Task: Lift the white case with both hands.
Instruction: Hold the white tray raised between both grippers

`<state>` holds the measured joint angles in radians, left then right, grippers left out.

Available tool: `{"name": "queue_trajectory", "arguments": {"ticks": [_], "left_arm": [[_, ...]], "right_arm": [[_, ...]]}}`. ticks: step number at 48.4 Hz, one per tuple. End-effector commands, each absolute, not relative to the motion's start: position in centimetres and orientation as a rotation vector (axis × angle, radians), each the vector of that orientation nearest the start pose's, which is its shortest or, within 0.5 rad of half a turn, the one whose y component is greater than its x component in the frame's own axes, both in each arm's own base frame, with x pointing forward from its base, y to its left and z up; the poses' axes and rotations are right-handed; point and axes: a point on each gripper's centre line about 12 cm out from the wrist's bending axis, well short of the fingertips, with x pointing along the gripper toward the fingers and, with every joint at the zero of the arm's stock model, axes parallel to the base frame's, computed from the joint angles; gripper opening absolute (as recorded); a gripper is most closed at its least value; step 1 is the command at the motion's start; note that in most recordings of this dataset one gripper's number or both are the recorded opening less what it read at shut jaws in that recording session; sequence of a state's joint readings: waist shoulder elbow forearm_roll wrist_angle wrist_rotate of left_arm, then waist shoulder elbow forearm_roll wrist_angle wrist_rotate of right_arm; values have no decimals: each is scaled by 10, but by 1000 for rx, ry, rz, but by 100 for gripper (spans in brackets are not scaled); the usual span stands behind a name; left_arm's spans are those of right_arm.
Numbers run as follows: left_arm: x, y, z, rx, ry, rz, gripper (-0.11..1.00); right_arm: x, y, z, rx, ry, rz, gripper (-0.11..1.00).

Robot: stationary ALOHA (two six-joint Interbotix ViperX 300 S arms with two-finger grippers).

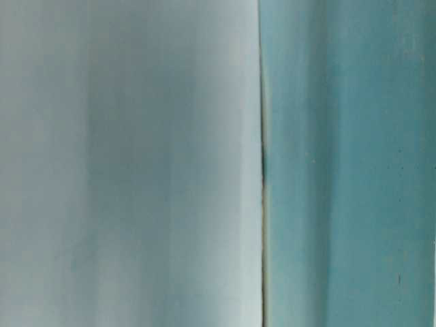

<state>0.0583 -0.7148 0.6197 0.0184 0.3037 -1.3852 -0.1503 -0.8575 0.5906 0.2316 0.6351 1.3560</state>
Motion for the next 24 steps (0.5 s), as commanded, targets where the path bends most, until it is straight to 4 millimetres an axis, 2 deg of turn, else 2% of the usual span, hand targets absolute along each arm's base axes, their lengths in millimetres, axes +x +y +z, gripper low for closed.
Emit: {"name": "queue_trajectory", "arguments": {"ticks": [1,13,18,24], "left_arm": [[264,17,407,-1362,110,180,9],[265,16,405,-1360,116,183,9],[267,17,396,-1360,132,198,9],[270,18,375,-1359,165,231,9]], "right_arm": [[212,-17,416,1572,249,-269,12],[211,-16,409,1567,276,-289,12],[214,-17,395,1565,306,-318,12],[218,-18,374,1549,349,-356,12]]}}
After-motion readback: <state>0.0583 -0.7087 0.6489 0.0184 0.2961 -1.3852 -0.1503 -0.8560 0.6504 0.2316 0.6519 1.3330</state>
